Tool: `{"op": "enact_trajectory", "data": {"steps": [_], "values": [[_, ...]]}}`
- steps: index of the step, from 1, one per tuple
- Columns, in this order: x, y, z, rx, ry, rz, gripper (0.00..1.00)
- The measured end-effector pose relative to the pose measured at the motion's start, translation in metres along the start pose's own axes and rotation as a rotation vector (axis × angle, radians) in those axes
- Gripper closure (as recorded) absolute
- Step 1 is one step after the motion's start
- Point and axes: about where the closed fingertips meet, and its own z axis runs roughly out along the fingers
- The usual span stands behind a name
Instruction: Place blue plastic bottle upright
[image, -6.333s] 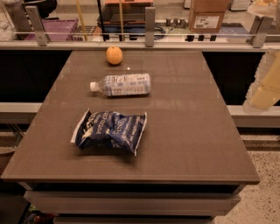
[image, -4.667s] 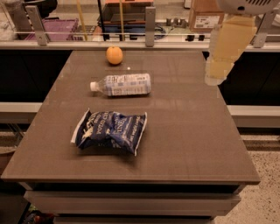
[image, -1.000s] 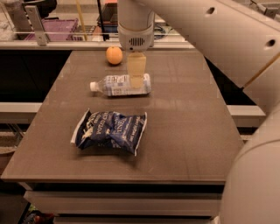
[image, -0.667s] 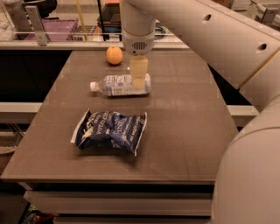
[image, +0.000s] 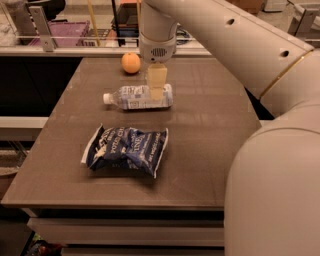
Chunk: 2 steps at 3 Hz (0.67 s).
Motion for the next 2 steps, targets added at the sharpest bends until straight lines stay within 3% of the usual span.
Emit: {"op": "enact_trajectory", "data": {"steps": [2], "values": [[-0.031, 0.006, 0.017, -0.110, -0.111, -0.038, 0.00]]}}
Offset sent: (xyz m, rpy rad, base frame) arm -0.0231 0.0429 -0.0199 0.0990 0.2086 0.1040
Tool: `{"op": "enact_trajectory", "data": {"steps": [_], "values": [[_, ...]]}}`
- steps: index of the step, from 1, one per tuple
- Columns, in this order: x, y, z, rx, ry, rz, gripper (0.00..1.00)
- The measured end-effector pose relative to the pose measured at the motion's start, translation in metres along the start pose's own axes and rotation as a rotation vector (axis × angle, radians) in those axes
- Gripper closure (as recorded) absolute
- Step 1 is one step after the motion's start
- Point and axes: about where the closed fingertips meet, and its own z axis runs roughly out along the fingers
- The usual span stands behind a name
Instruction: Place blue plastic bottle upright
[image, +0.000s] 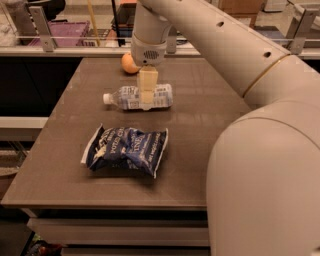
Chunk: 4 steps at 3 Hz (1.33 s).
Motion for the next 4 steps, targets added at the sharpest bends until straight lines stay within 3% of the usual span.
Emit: {"op": "enact_trajectory", "data": {"steps": [1, 2, 3, 4], "values": [[-0.012, 0.005, 0.009, -0.003, 0.009, 0.019, 0.00], [-0.019, 0.012, 0.019, 0.049, 0.099, 0.070, 0.00], [-0.009, 0.017, 0.033, 0.043, 0.147, 0.097, 0.17], [-0.010, 0.016, 0.034, 0.046, 0.143, 0.096, 0.41]]}}
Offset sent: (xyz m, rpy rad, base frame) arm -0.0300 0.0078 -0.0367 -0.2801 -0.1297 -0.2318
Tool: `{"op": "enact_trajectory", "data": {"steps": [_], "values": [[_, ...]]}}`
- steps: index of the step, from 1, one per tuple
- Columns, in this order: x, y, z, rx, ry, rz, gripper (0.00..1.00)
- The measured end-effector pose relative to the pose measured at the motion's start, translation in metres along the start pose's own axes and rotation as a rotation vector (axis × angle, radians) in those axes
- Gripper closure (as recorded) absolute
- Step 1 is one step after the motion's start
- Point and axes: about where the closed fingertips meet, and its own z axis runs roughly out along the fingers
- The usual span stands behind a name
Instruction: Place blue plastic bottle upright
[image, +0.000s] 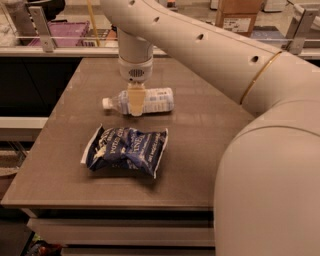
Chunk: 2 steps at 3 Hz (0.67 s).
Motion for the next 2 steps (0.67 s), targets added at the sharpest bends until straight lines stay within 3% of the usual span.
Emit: {"op": "enact_trajectory", "data": {"steps": [2], "values": [[-0.0021, -0.0018, 0.0041, 0.003, -0.005, -0.002, 0.87]]}}
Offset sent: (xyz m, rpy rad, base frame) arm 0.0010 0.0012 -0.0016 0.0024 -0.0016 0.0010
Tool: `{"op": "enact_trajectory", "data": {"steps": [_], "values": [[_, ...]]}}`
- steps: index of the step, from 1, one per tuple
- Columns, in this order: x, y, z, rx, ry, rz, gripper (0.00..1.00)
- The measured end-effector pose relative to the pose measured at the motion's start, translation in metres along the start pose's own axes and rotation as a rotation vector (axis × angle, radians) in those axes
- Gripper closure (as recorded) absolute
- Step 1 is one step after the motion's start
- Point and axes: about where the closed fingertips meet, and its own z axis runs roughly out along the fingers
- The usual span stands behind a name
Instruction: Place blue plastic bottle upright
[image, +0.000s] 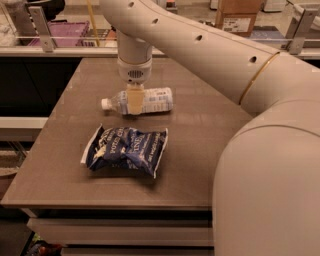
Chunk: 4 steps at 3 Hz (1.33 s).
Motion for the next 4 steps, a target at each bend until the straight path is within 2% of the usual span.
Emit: {"op": "enact_trajectory", "data": {"steps": [1, 2, 3, 4], "values": [[-0.001, -0.001, 0.002, 0.001, -0.002, -0.001, 1.00], [0.000, -0.001, 0.001, 0.001, -0.006, -0.001, 1.00], [0.019, -0.006, -0.019, 0.013, -0.090, 0.025, 1.00], [0.033, -0.009, -0.035, 0.027, -0.146, 0.046, 1.00]]}}
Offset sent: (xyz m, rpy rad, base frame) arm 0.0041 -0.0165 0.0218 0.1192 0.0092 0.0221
